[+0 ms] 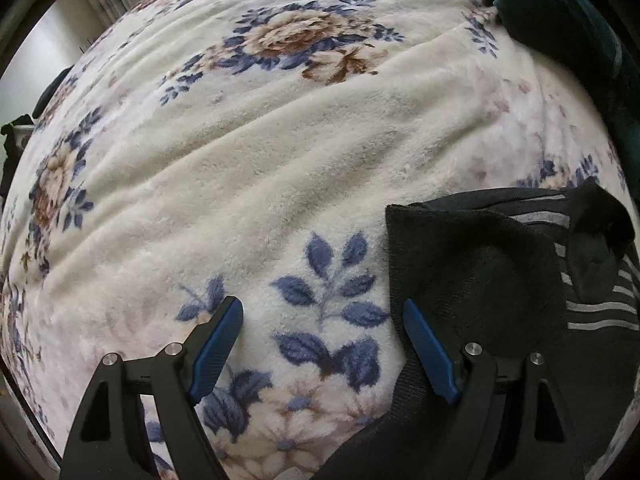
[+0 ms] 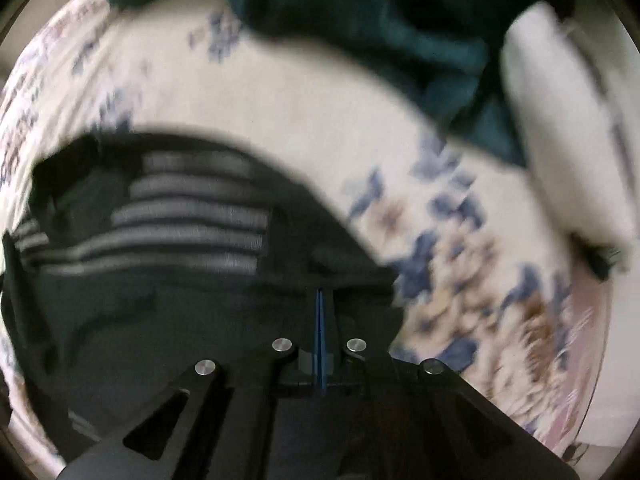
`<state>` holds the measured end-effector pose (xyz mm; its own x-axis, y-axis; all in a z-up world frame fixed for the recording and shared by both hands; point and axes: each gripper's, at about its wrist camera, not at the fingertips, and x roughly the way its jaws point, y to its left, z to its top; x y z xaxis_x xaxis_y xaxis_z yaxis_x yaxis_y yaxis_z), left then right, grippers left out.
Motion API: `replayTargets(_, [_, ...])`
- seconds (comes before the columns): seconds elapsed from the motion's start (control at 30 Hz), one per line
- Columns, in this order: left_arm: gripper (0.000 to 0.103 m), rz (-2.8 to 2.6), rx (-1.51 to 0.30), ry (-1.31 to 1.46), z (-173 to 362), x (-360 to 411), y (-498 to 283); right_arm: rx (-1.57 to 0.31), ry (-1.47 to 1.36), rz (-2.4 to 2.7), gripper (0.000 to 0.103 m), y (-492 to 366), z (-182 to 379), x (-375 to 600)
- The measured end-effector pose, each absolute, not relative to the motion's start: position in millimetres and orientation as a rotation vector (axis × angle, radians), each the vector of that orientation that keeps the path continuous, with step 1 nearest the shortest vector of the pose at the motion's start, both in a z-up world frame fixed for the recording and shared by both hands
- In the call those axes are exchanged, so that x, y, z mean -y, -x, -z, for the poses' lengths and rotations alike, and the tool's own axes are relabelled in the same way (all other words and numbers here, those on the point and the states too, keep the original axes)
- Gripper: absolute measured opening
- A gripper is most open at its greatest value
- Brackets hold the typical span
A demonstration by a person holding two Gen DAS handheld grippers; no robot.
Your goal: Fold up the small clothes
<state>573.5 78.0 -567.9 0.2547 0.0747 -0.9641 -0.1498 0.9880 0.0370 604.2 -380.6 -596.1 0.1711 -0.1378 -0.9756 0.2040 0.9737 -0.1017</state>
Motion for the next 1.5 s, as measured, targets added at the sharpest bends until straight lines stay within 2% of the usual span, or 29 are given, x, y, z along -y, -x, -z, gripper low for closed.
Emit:
replayTargets(0.13, [0.082, -0.174, -1.311, 0.084, 567, -81, -573, -1.292, -0.103, 0.254, 0.000, -612, 568, 394])
replayTargets(0.23, [0.082, -0.184, -1.305, 0.074, 564, -83, -568, -1.434, -0.257, -0.012, 0.001, -634, 579, 376])
replayTargets(0.3, [0.082, -0.186, -1.308, 0.067, 563, -84, -563, -1.507, -0.182, -0.138, 0.019, -642, 592, 343])
replayTargets(0.33, [0.082, -0.187, -1.310, 0.065, 564, -85, -561, -1.542, -0.115, -0.197, 0.044, -647, 602, 322])
replayTargets(0.37, [0.082, -0.190, -1.312, 0.059, 564, -85, -560, -1.559, -0.085, -0.223, 0.056, -648, 608, 310])
replayTargets(0.53, [0.082, -0.192, -1.306, 0.044, 563, -84, -556, -1.660, 0.127, -0.285, 0.056, -658, 661, 243])
replayTargets(0.57, [0.082, -0.191, -1.305, 0.044, 563, -84, -555, -1.642, 0.165, -0.292, 0.049, -658, 662, 238])
replayTargets(0.6, [0.082, -0.191, -1.305, 0.044, 563, -83, -557, -1.581, 0.234, -0.314, 0.033, -655, 658, 229])
replayTargets(0.63, [0.082, -0.191, -1.303, 0.043, 564, -83, -559, -1.552, 0.261, -0.306, 0.004, -654, 654, 226])
replayTargets(0.67, [0.082, -0.191, -1.303, 0.042, 564, -82, -560, -1.537, 0.261, -0.296, 0.004, -653, 651, 226])
replayTargets(0.87, [0.082, -0.197, -1.315, 0.057, 569, -85, -562, -1.441, 0.192, -0.102, 0.003, -662, 628, 264])
replayTargets(0.97, [0.082, -0.197, -1.316, 0.049, 569, -85, -561, -1.525, 0.053, -0.099, 0.004, -673, 639, 283])
replayTargets(1.03, [0.082, -0.193, -1.310, 0.042, 564, -86, -558, -1.576, -0.043, -0.104, 0.016, -679, 642, 292])
replayTargets(1.13, [0.082, -0.183, -1.266, 0.045, 544, -81, -544, -1.482, -0.204, -0.058, 0.046, -672, 607, 321])
replayTargets(1.2, [0.082, -0.161, -1.255, 0.058, 535, -72, -535, -1.451, -0.263, -0.031, 0.046, -656, 589, 334])
replayTargets(1.33, [0.082, -0.128, -1.263, 0.015, 537, -49, -526, -1.535, -0.399, 0.140, 0.046, -590, 585, 359])
replayTargets(1.5, [0.082, -0.138, -1.290, -0.018, 552, -41, -532, -1.564, -0.833, 0.242, 0.046, -501, 633, 385])
